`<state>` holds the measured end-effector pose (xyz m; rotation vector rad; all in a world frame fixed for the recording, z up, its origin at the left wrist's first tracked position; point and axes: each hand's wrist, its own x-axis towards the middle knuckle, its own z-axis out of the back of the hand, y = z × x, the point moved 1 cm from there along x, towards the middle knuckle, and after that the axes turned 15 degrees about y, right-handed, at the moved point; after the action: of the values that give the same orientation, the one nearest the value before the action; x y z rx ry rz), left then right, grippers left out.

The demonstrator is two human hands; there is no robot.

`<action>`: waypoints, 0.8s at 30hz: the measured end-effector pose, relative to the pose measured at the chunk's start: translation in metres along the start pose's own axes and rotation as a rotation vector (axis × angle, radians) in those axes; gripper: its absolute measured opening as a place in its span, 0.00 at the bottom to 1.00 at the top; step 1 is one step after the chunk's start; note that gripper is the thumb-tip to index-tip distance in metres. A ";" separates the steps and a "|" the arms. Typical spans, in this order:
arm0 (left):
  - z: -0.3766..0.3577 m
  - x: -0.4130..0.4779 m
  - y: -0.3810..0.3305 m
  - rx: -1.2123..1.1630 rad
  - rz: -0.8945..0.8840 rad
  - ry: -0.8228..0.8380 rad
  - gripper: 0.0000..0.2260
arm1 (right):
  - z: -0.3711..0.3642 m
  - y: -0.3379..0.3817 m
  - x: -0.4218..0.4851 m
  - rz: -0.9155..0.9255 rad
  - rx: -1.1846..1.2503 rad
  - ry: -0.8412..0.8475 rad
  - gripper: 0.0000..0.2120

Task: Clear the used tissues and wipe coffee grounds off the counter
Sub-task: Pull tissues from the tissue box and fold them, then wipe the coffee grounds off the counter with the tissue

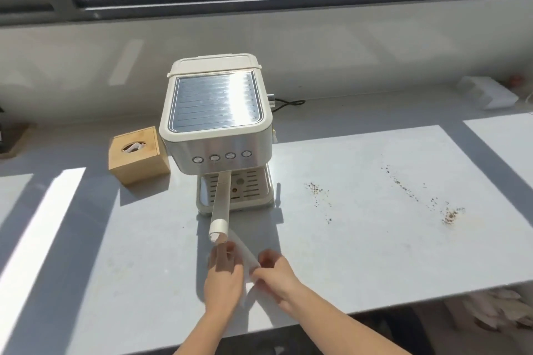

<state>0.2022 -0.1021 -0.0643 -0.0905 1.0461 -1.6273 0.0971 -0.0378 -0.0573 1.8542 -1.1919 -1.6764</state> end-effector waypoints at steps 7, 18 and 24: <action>0.021 0.015 0.026 0.224 -0.249 -0.095 0.11 | -0.008 0.011 0.018 0.096 -0.535 0.067 0.08; 0.072 0.074 0.068 0.442 -0.050 -0.204 0.24 | 0.070 -0.023 0.017 0.389 -1.650 -0.141 0.26; 0.004 0.043 0.023 0.416 -0.135 -0.066 0.21 | 0.069 -0.023 0.017 0.380 -1.546 -0.094 0.26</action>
<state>0.2066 -0.1384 -0.0965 0.0637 0.6457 -1.9199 0.0385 -0.0197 -0.1004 0.5277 -0.0066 -1.5893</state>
